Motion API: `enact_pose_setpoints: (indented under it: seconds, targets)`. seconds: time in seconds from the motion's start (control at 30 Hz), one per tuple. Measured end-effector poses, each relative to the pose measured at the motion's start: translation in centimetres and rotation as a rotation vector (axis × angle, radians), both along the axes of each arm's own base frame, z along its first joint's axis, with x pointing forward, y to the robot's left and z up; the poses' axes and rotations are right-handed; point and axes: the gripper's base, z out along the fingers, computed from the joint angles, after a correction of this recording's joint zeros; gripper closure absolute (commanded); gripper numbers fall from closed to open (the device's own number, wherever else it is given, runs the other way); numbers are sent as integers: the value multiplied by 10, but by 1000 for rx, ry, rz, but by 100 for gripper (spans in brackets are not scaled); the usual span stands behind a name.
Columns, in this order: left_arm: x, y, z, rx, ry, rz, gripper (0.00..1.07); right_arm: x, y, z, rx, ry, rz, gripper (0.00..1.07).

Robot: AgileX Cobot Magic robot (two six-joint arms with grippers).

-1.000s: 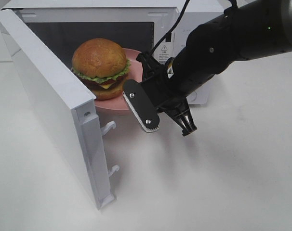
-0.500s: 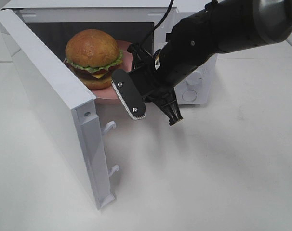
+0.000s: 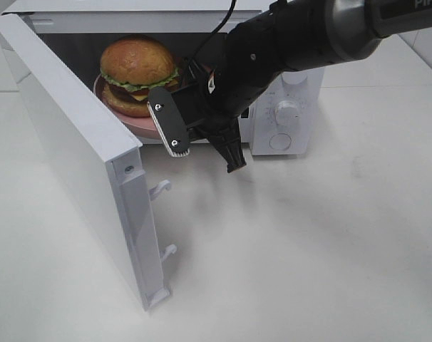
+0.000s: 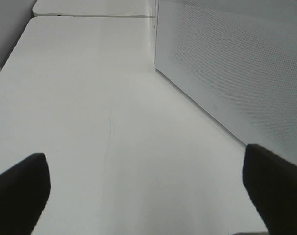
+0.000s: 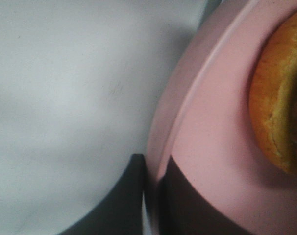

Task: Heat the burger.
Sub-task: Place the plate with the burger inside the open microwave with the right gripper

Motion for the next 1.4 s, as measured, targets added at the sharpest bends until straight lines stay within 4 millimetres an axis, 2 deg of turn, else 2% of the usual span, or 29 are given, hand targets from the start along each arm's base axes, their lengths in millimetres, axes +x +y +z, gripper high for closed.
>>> enact_pose_setpoints:
  seconds: [0.4, 0.77, 1.07, 1.13, 1.27, 1.37, 1.4]
  targets:
    - [0, 0, 0, 0, 0, 0, 7, 30, 14, -8, -15, 35, -56, 107]
    - [0, 0, 0, 0, 0, 0, 7, 46, 22, -15, -11, 10, -82, 107]
    - [0, 0, 0, 0, 0, 0, 7, 52, 26, -20, -5, 3, -82, 105]
    - [0, 0, 0, 0, 0, 0, 7, 53, 26, -26, -8, 3, -81, 102]
    - [0, 0, 0, 0, 0, 0, 7, 54, 27, -25, 10, -4, -94, 96]
    - [0, 0, 0, 0, 0, 0, 7, 57, 30, -26, 37, -25, -95, 89]
    - [0, 0, 0, 0, 0, 0, 7, 57, 30, -26, 47, -29, -100, 82]
